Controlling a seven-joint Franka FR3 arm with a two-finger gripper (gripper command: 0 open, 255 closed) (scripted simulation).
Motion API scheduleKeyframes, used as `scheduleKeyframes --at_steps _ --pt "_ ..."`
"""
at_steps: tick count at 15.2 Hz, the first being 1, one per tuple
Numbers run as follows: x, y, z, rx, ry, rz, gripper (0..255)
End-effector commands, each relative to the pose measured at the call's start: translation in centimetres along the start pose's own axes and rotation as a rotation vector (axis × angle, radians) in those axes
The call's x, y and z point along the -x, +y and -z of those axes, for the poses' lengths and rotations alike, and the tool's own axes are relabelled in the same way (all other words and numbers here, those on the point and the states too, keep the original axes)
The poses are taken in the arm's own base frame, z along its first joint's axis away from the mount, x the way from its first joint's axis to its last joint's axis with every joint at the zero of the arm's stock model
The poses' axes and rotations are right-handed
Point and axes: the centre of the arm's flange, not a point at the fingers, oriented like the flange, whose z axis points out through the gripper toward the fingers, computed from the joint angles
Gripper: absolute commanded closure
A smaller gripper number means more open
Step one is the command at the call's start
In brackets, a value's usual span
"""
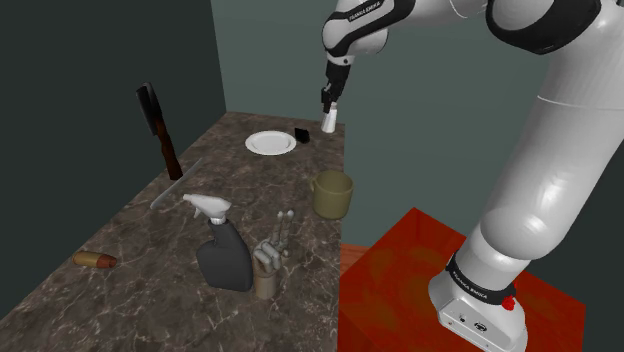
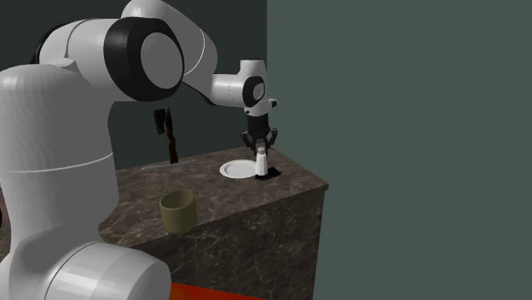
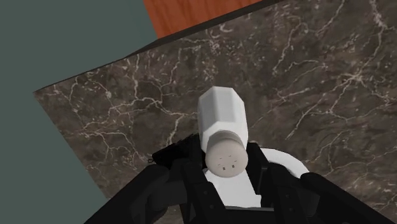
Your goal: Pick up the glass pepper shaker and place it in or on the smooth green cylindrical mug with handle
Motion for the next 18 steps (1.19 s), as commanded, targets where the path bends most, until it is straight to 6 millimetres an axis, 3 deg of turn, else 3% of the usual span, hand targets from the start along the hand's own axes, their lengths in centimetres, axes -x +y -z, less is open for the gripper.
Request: scheduleKeyframes --at_steps 1,14,18 --pt "-0.2 0.1 1.0 0.0 0.0 0.0 255" --pt "-1.2 0.6 7.5 0.0 0.0 0.0 255" --pt "1.0 -3.9 8.9 0.0 0.0 0.0 255"
